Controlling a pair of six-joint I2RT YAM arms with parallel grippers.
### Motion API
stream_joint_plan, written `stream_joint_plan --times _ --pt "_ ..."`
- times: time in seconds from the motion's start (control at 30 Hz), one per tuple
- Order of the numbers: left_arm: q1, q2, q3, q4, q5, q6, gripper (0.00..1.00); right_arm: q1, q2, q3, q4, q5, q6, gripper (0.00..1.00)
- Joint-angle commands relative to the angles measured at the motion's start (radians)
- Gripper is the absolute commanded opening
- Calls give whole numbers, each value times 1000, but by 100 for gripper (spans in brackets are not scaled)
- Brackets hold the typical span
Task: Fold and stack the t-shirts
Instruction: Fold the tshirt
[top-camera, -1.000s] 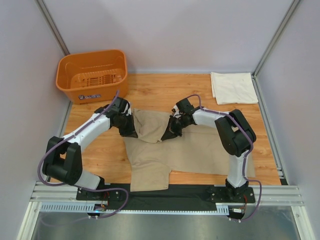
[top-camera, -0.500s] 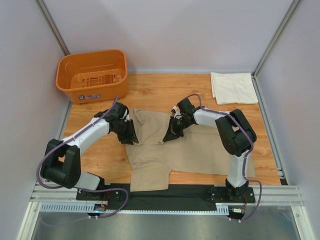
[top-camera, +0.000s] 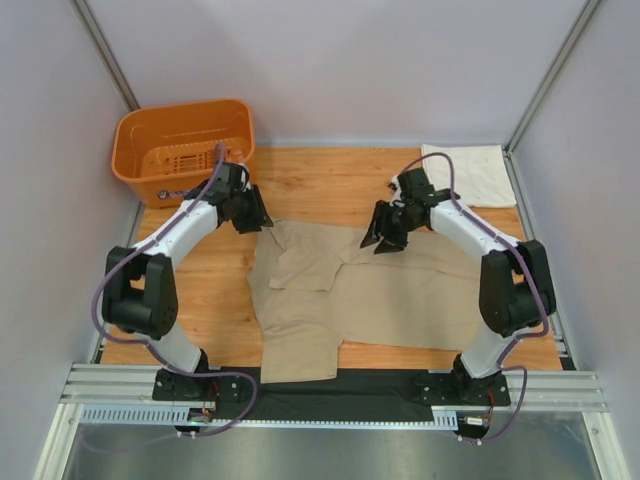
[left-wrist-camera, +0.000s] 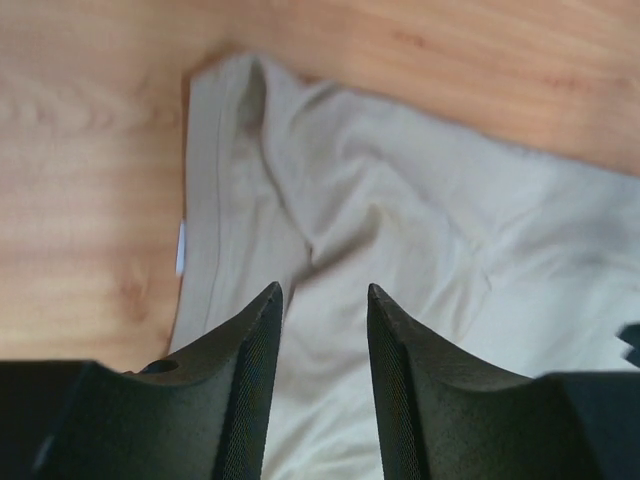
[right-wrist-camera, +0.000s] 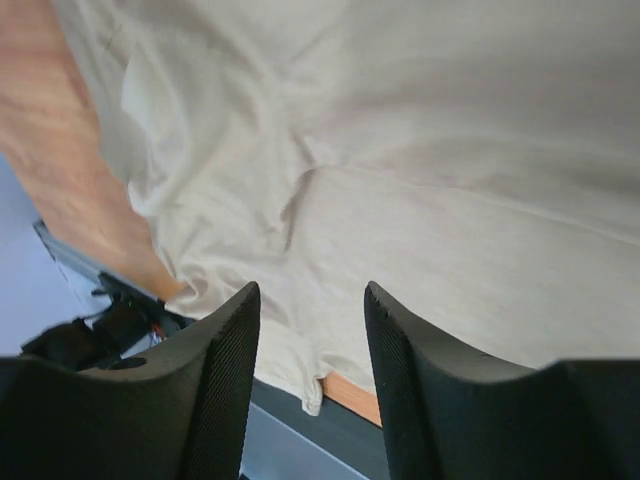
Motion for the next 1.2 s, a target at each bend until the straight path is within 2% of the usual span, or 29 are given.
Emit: stream_joint_plan --times 0.0,0.2,0.4,0.53,0.67,0.77,0.83,0.97,1.17 --pt "4 130 112 89 -32 18 47 -111 -84 -13 -87 153 -30 48" --pt "6 279 229 77 -98 27 45 -290 -216 -87 -108 195 -31 52" --pt "6 344 241 80 -106 40 38 -417 -253 -120 -110 219 -31 52" --pt "7 377 248 86 -113 50 29 -483 -249 -134 -110 262 -25 49" --pt "20 408 261 99 -112 60 24 -512 -238 -127 -113 291 -39 49" --pt "21 413 281 102 -133 75 13 -518 -229 -133 -109 349 -38 49" --pt "21 407 294 103 -156 93 1 -526 -201 -137 -102 379 -38 48" --pt "21 400 315 128 -189 131 0 -537 -152 -133 -84 465 -24 46" --pt "23 446 375 79 -252 156 0 -572 -68 -72 -76 479 -18 44"
